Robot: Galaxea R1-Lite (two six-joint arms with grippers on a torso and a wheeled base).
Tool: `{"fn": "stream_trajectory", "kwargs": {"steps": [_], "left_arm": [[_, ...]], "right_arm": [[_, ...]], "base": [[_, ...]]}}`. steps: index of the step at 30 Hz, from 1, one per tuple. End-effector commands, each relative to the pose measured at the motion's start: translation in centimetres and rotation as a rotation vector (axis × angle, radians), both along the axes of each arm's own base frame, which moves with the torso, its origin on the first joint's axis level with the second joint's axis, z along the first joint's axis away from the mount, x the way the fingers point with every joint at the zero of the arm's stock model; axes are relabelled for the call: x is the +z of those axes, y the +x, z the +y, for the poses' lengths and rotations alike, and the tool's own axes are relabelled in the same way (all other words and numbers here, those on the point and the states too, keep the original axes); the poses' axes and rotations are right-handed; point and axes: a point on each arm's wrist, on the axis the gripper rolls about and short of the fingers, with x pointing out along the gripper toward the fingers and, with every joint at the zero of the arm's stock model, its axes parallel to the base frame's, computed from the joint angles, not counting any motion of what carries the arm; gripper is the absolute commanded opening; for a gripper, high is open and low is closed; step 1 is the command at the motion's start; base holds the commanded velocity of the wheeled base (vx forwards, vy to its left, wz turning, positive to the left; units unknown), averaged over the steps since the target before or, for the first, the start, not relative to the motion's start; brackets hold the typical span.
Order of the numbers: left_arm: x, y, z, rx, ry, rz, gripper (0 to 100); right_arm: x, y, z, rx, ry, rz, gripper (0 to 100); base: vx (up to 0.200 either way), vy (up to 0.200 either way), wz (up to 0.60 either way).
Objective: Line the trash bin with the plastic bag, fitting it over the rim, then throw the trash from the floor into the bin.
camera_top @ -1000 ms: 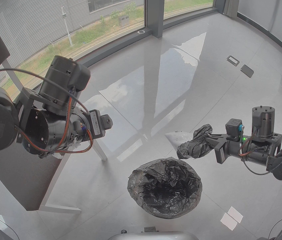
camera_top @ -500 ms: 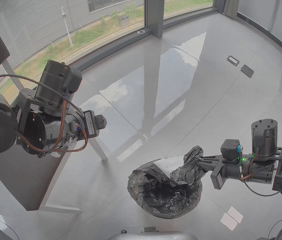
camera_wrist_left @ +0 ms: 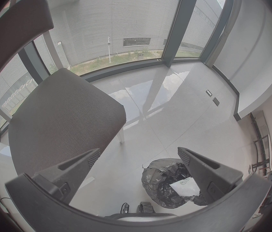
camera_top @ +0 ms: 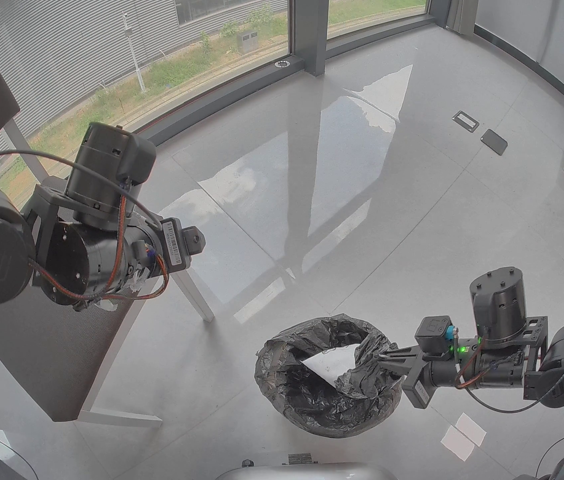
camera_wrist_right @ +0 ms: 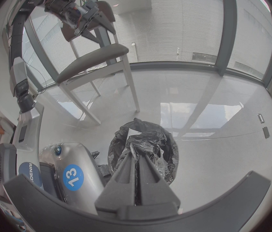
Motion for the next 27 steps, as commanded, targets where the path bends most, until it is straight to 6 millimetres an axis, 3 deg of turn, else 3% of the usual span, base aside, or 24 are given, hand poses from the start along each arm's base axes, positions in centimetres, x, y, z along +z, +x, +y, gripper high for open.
{"fn": "stream_trajectory", "kwargs": {"steps": [1, 7, 15, 18, 19, 22, 27], "left_arm": [[0.2, 0.5, 0.7, 0.029, -0.008, -0.014, 100], [0.4, 0.7, 1.5, 0.059, -0.014, -0.022, 100], [0.4, 0.5, 2.2, 0.077, -0.016, -0.025, 100], [0.3, 0.5, 2.2, 0.079, -0.014, -0.022, 100], [0.3, 0.5, 2.2, 0.079, -0.014, -0.022, 100], [0.3, 0.6, 2.2, 0.079, -0.018, -0.027, 100], [0.4, 0.5, 2.2, 0.079, -0.021, -0.032, 100]], "right_arm": [[-2.6, 1.0, 0.7, 0.024, -0.058, 0.064, 0], [-4.4, 2.4, 1.7, 0.038, -0.081, 0.101, 0], [-6.2, 7.5, 3.3, -0.009, -0.076, 0.107, 0], [-6.6, 8.4, 3.2, -0.023, -0.090, 0.127, 0], [-6.7, 8.4, 3.2, -0.023, -0.091, 0.128, 100], [-7.1, 9.2, 3.3, -0.038, -0.083, 0.129, 100], [-5.6, 10.2, 3.6, -0.087, -0.020, 0.103, 100]], "base": [[0.000, 0.000, 0.00], [0.000, 0.000, 0.00], [0.000, 0.000, 0.00], [0.000, 0.000, 0.00], [0.000, 0.000, 0.00], [0.000, 0.000, 0.00], [0.000, 0.000, 0.00]]}}
